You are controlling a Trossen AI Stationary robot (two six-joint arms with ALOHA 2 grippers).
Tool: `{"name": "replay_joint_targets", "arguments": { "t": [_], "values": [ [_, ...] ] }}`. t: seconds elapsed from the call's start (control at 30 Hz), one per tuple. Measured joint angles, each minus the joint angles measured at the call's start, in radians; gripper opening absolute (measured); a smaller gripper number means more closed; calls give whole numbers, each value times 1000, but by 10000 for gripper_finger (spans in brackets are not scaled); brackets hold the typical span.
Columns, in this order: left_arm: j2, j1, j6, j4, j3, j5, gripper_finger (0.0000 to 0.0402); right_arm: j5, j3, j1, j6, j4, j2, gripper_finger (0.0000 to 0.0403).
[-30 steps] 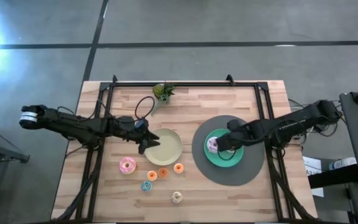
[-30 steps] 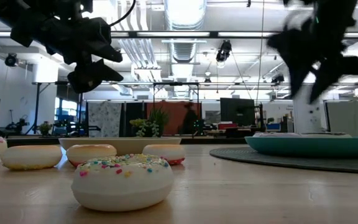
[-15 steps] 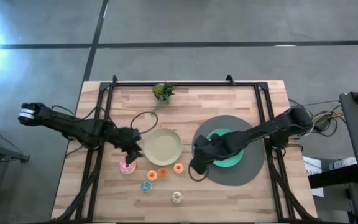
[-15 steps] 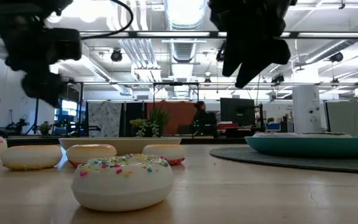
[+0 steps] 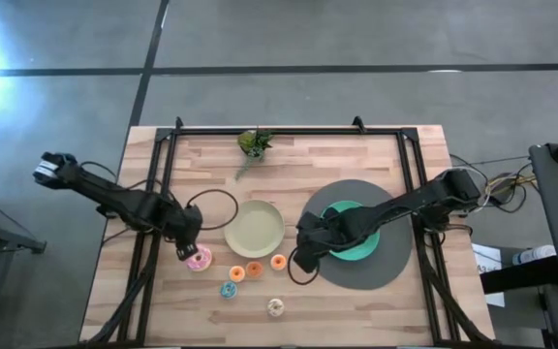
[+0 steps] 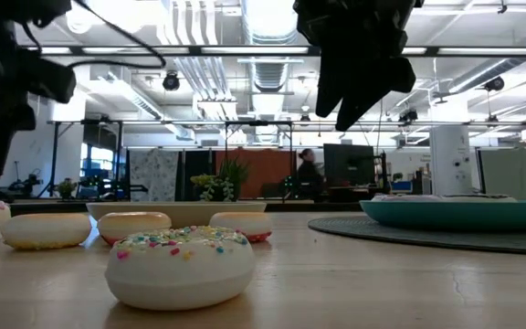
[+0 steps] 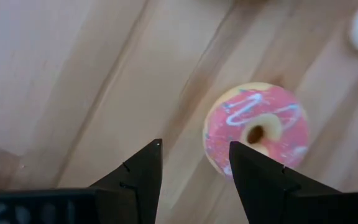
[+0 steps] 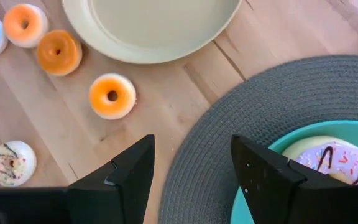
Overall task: Pick & Place donuts
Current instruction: Put the big pink donut on the green plate
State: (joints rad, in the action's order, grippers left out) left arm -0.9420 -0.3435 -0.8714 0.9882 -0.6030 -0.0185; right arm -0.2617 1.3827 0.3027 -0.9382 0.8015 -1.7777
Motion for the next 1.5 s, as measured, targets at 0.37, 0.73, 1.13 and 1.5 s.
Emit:
{"name": "replay_joint_targets", "arguments": {
  "t": [0.37, 0.73, 1.13, 1.5],
  "values": [
    [-55, -6, -25, -202, 103, 126, 160, -1, -1, 0, -15, 1, 2, 203],
    [-55, -8, -55, -248, 164, 140, 160, 1, -2, 0, -5, 3, 2, 203],
    [-54, -8, -145, -554, 264, 221, 128, 22, -2, 0, -36, 2, 2, 203],
    [-26, -8, -114, -560, 200, 201, 5, 82, -4, -1, -171, -49, 4, 174]
  ]
}}
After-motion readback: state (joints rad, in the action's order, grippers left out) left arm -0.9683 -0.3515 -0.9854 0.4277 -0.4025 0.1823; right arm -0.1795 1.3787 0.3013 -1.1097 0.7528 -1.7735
